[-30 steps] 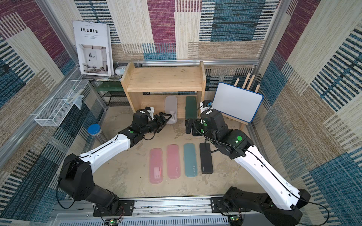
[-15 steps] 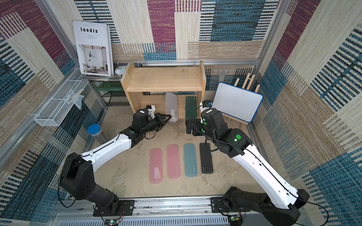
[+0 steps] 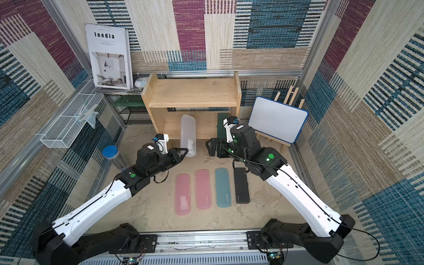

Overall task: Remove the pencil cases from the shelf
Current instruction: Pick up the pencil case from the shelf.

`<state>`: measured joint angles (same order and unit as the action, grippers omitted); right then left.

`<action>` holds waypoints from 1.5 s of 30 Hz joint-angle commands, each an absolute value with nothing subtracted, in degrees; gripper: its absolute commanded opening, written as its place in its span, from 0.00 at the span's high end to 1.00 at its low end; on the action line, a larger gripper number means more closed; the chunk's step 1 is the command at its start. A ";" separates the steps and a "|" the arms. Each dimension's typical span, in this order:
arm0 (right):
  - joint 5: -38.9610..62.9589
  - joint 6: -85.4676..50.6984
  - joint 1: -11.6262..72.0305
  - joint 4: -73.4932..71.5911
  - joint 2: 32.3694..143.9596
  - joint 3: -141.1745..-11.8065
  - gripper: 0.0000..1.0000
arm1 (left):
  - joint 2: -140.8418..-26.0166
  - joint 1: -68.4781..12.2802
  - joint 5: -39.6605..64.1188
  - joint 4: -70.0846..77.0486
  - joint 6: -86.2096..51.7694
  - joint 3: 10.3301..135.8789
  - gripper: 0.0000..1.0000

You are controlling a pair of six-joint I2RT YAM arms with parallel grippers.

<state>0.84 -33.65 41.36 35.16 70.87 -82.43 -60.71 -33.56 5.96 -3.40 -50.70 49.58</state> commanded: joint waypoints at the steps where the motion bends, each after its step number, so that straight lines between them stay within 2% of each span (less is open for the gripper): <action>1: 11.45 -37.50 41.48 27.04 73.17 -82.30 0.01 | -54.04 -34.42 -0.28 -6.90 -44.34 44.95 0.95; 8: 13.90 -37.54 43.04 25.05 84.26 -89.87 0.01 | -44.58 -35.11 -2.69 -10.50 -45.17 39.51 0.94; 19: 11.68 -36.75 48.41 30.85 102.32 -104.15 0.01 | -41.27 -35.41 -4.00 -13.88 -44.13 40.34 0.94; 41: 18.23 -37.77 50.87 28.20 109.51 -105.90 0.00 | -38.88 -35.38 -4.48 -15.00 -44.65 39.19 0.94; 45: 18.29 -38.22 50.89 27.61 109.46 -105.64 0.21 | -38.43 -35.41 -4.87 -15.55 -44.69 39.20 0.91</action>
<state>18.17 -37.98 50.87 29.12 109.47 -105.65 -38.83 -35.42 -4.43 -16.73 -45.45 38.96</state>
